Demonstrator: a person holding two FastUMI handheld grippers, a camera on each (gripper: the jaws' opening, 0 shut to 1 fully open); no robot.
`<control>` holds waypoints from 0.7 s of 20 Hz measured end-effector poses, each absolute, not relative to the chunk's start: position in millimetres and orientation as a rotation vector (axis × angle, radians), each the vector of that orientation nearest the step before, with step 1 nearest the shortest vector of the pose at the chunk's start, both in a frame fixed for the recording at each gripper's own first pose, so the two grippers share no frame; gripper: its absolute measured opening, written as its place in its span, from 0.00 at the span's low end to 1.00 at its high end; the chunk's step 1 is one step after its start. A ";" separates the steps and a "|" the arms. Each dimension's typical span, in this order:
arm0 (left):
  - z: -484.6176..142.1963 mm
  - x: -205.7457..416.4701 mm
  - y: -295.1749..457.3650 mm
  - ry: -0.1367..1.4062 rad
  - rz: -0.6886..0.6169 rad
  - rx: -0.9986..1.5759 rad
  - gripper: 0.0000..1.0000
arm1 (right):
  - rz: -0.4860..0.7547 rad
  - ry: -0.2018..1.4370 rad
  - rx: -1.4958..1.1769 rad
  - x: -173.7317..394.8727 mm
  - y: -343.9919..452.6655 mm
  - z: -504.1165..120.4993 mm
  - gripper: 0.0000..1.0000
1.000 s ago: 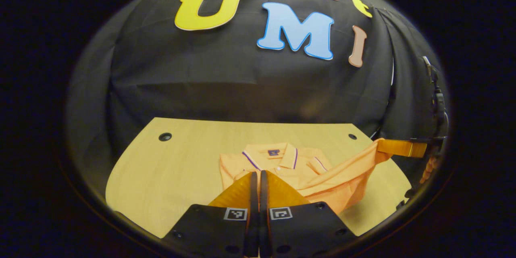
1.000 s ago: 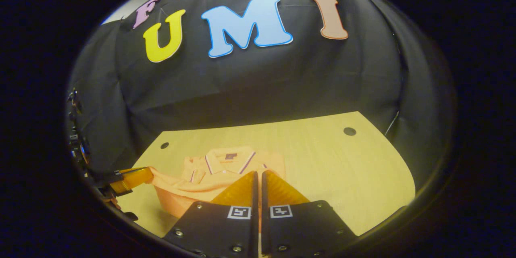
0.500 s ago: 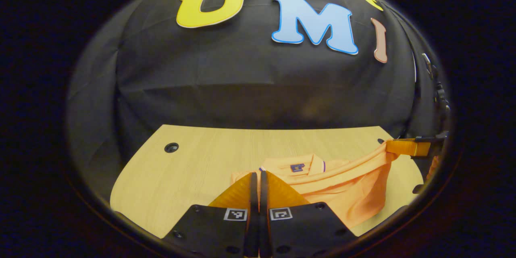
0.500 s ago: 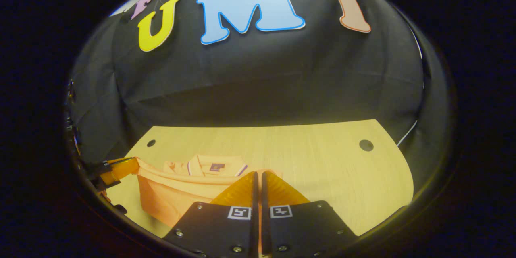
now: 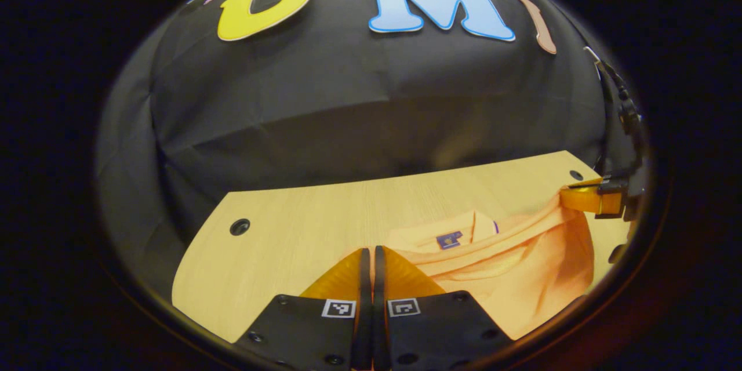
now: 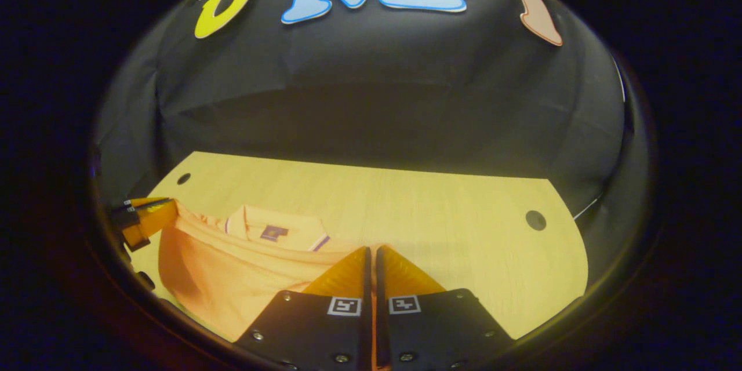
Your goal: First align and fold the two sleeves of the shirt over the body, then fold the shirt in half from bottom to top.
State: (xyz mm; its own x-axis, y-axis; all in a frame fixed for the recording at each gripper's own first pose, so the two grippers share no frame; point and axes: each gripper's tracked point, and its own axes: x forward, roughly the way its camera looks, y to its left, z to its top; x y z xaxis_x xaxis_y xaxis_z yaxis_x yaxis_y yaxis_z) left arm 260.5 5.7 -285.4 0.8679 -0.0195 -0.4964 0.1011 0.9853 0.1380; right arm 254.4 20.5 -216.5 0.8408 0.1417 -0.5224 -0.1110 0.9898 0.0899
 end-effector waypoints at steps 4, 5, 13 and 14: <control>-299.2 270.2 9.1 0.527 -0.039 0.172 0.06 | 0.111 0.579 0.073 267.0 23.3 -230.0 0.03; -302.2 272.5 8.8 0.528 -0.036 0.170 0.06 | 0.103 0.588 0.078 269.6 22.1 -234.5 0.03; -303.7 260.7 6.7 0.552 -0.036 0.123 0.20 | 0.116 0.615 0.021 250.9 24.3 -232.1 0.13; -302.2 258.4 6.8 0.548 -0.034 0.128 0.33 | 0.118 0.605 0.016 249.4 24.8 -228.6 0.16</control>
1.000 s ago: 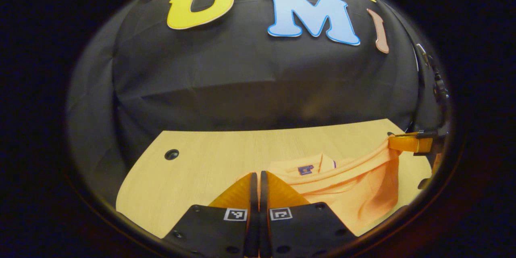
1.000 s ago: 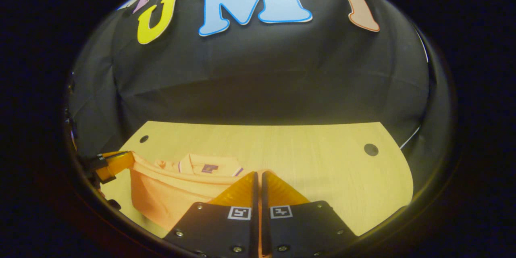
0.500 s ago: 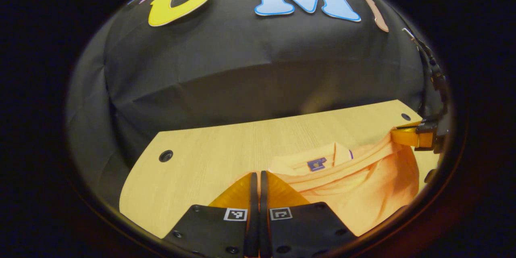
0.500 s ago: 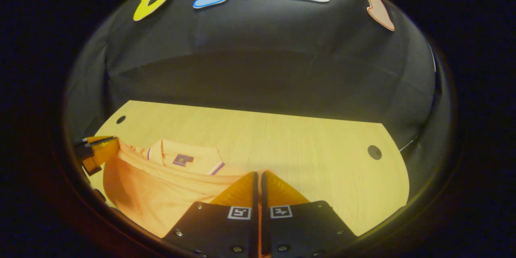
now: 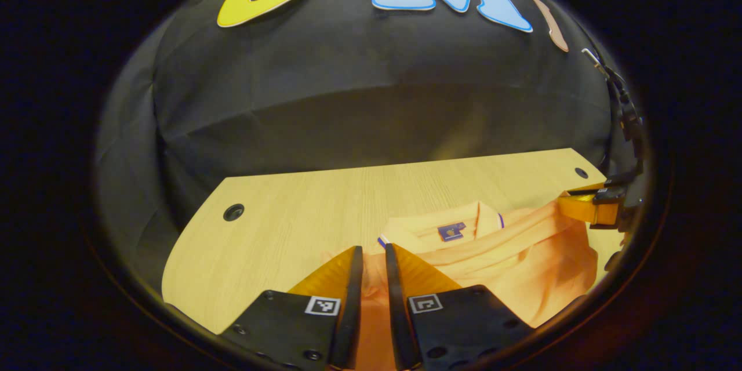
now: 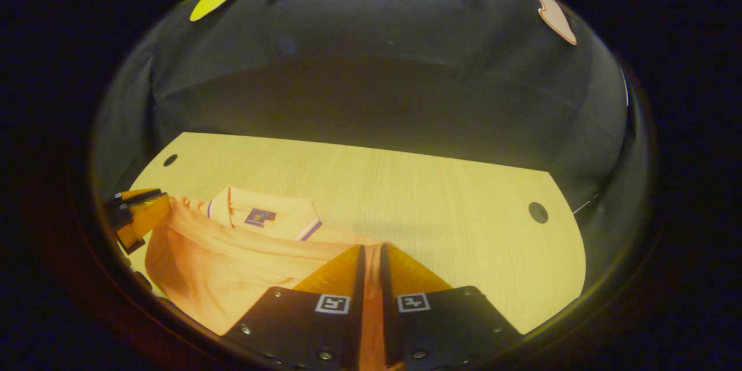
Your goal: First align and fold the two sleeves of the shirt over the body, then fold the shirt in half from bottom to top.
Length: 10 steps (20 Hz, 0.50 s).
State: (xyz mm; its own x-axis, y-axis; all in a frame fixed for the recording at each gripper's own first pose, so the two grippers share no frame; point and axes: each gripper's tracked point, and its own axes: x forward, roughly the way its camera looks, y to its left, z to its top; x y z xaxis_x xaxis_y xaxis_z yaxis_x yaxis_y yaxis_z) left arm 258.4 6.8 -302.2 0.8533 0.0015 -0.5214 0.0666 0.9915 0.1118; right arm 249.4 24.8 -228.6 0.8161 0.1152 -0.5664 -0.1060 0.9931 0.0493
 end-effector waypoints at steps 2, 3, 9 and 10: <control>-297.9 252.3 6.4 0.536 -0.038 0.134 0.46 | 0.119 0.582 0.009 244.0 24.9 -217.6 0.25; -292.5 249.4 7.2 0.528 -0.038 0.136 0.56 | 0.118 0.574 0.005 241.6 25.8 -214.7 0.44; -252.2 226.3 2.5 0.450 -0.066 0.116 0.84 | 0.128 0.476 0.015 211.2 28.2 -168.9 0.80; -244.8 222.3 3.2 0.436 -0.061 0.125 0.86 | 0.124 0.451 0.011 204.6 25.8 -158.9 0.82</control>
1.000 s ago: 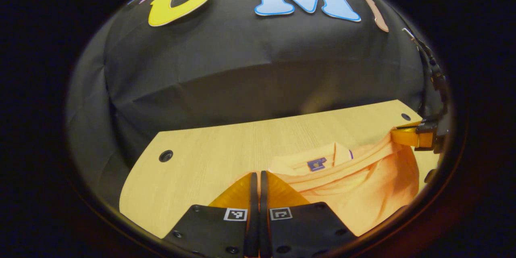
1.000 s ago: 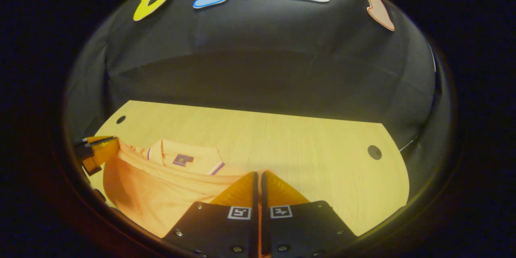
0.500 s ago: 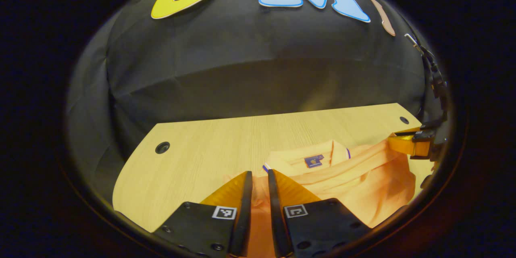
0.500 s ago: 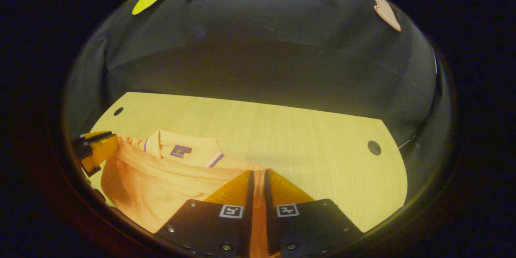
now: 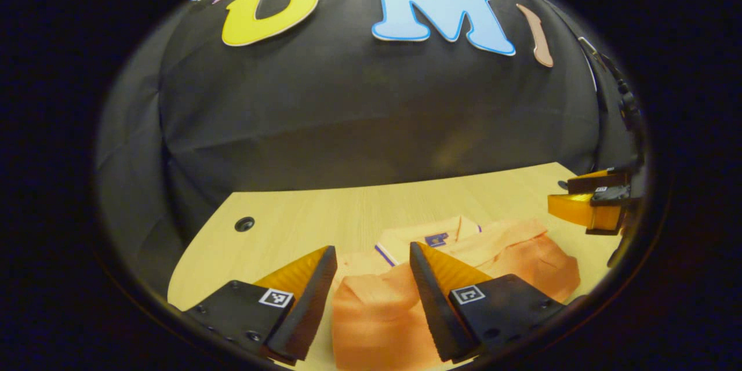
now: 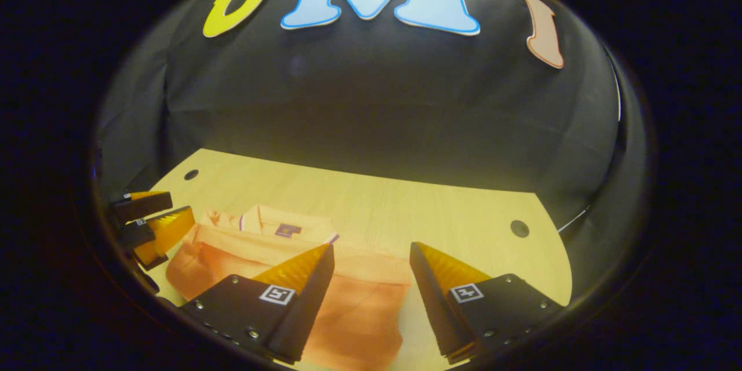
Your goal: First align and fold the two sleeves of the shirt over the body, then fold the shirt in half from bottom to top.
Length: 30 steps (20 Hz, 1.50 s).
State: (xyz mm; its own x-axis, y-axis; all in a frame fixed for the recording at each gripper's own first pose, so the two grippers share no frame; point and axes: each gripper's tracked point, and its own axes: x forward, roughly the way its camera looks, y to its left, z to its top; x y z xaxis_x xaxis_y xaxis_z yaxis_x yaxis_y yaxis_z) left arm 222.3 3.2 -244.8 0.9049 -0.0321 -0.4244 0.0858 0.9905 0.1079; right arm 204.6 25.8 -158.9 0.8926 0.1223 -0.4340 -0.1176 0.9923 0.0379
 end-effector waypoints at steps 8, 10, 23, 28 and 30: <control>-170.1 172.9 -1.2 0.289 -0.049 0.124 1.00 | 0.099 0.272 0.030 145.8 7.3 -86.3 0.94; -150.1 160.2 -2.0 0.243 -0.048 0.113 1.00 | 0.092 0.230 0.036 131.5 1.2 -67.9 0.94; -87.6 47.7 -12.5 0.073 0.027 0.029 0.92 | 0.130 0.052 -0.038 30.6 -20.2 -13.0 0.92; -79.2 13.9 4.8 0.056 0.095 0.002 0.98 | 0.137 0.023 -0.076 2.1 -19.2 -10.8 0.93; -77.0 5.9 7.7 0.055 0.095 0.003 0.96 | 0.138 0.011 -0.086 -4.6 -13.5 -9.6 0.93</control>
State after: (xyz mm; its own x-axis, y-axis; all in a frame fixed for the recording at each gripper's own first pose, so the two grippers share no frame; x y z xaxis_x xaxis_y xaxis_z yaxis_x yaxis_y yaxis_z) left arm 5.9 7.7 -77.0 0.9940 0.0953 -0.0544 -0.0952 0.9954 0.0052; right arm -4.6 -13.5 -9.6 0.9904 0.1374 -0.0169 -0.1383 0.9868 -0.0848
